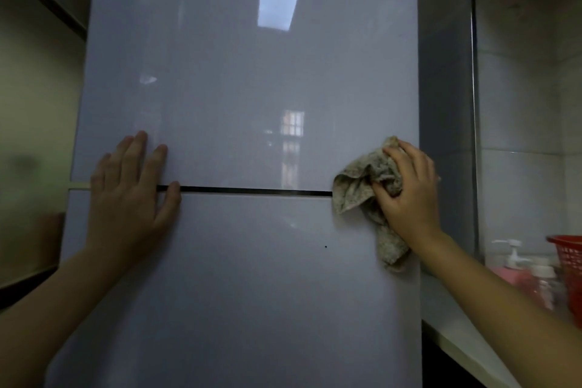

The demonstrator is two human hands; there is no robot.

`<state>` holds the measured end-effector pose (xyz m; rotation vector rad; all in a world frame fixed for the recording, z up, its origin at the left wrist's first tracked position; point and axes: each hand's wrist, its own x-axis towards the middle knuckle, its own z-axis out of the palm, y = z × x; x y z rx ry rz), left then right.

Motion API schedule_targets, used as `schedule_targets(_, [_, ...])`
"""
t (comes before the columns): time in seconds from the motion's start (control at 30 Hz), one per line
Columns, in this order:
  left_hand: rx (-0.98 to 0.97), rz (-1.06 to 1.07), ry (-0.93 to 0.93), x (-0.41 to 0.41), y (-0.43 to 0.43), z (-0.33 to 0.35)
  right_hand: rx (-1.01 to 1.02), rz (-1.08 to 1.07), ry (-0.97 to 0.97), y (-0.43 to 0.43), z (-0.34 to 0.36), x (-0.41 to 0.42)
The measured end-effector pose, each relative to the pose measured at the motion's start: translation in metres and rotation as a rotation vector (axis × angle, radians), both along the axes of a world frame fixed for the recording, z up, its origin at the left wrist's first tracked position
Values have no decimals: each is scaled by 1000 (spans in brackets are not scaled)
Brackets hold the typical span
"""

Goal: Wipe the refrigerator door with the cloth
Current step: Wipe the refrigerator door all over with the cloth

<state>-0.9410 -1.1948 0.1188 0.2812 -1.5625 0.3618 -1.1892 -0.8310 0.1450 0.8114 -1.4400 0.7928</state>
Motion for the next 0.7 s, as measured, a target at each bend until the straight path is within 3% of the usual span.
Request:
schedule_targets(0.23, [-51, 30, -43, 22, -13, -8, 67, 30, 104, -51, 14, 31])
schedule_targets(0.47, [-48, 67, -89, 40, -37, -34, 331, 85, 346, -141, 30, 90])
schedule_targets(0.6, [-76, 57, -135, 44, -43, -53, 586, 67, 580, -178, 29, 108])
schedule_targets(0.7, [-97, 64, -122, 42, -41, -57, 634, 50, 619, -182, 45, 108])
